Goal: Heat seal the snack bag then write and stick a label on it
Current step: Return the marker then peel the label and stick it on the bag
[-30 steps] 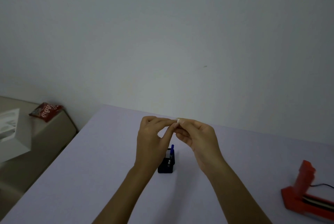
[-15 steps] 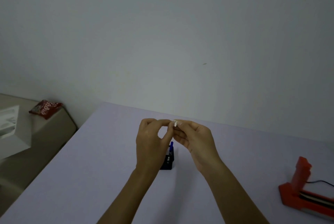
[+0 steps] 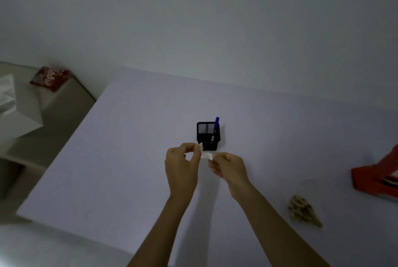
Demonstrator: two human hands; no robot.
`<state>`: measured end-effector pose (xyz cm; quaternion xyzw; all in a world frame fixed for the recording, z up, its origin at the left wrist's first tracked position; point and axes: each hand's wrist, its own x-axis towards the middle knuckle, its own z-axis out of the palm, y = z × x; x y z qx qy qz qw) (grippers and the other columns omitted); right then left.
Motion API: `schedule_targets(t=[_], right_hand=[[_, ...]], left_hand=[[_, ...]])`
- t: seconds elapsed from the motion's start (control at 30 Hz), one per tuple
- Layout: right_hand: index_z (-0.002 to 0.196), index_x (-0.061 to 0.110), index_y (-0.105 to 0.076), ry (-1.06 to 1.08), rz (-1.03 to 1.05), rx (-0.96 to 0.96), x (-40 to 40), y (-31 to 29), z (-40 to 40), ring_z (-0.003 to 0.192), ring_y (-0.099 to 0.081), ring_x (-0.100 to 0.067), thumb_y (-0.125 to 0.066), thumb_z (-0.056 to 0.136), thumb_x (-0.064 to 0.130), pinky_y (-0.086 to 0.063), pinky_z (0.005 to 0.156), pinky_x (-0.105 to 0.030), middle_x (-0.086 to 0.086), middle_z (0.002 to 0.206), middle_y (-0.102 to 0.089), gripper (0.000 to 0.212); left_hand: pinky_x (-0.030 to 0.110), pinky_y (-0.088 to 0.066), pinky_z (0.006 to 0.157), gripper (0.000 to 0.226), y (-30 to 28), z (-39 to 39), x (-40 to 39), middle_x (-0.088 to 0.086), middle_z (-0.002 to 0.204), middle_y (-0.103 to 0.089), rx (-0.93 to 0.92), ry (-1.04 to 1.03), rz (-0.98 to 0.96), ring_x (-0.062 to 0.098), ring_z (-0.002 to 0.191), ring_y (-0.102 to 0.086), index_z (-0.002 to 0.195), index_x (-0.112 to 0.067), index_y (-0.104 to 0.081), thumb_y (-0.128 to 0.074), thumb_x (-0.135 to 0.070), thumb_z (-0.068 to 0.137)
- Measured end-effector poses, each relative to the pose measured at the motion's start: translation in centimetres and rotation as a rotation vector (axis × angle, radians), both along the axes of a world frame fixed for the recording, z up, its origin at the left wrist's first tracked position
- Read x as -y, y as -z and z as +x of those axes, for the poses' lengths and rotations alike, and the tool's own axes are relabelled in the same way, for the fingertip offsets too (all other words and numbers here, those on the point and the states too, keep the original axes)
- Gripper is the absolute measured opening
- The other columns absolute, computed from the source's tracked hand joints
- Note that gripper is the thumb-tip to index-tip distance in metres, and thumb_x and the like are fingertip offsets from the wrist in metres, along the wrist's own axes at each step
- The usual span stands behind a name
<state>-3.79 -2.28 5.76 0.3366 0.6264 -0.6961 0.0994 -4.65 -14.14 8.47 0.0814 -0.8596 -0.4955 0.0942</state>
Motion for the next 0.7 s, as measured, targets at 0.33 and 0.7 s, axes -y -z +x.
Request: schedule_targets(t=[0.33,0.7], right_hand=[[0.085,0.006,-0.072,-0.192,0.465,0.184,0.5,11.1,0.5,0.069,-0.064,-0.021,-0.060,0.086,0.010,-0.046,0.052,-0.015,-0.013,0.084,-0.073,0.013],[0.100,0.012,-0.070,0.011,0.101,0.024,0.8,2.5,0.7,0.084,-0.070,-0.018,-0.060,0.093,0.031,-0.059,0.075,-0.030,-0.005,0.095,-0.073,0.022]], left_hand=[[0.021,-0.045,0.076,0.011,6.3,0.3,0.8,-0.009,0.085,-0.066,0.106,0.022,-0.097,0.011,0.092,-0.057,0.092,-0.019,-0.071,-0.064,-0.027,0.089],[0.001,-0.029,0.066,0.013,4.7,0.6,0.0,0.001,0.094,-0.065,0.031,0.145,-0.242,0.002,0.091,-0.045,0.096,-0.016,-0.070,-0.067,-0.024,0.086]])
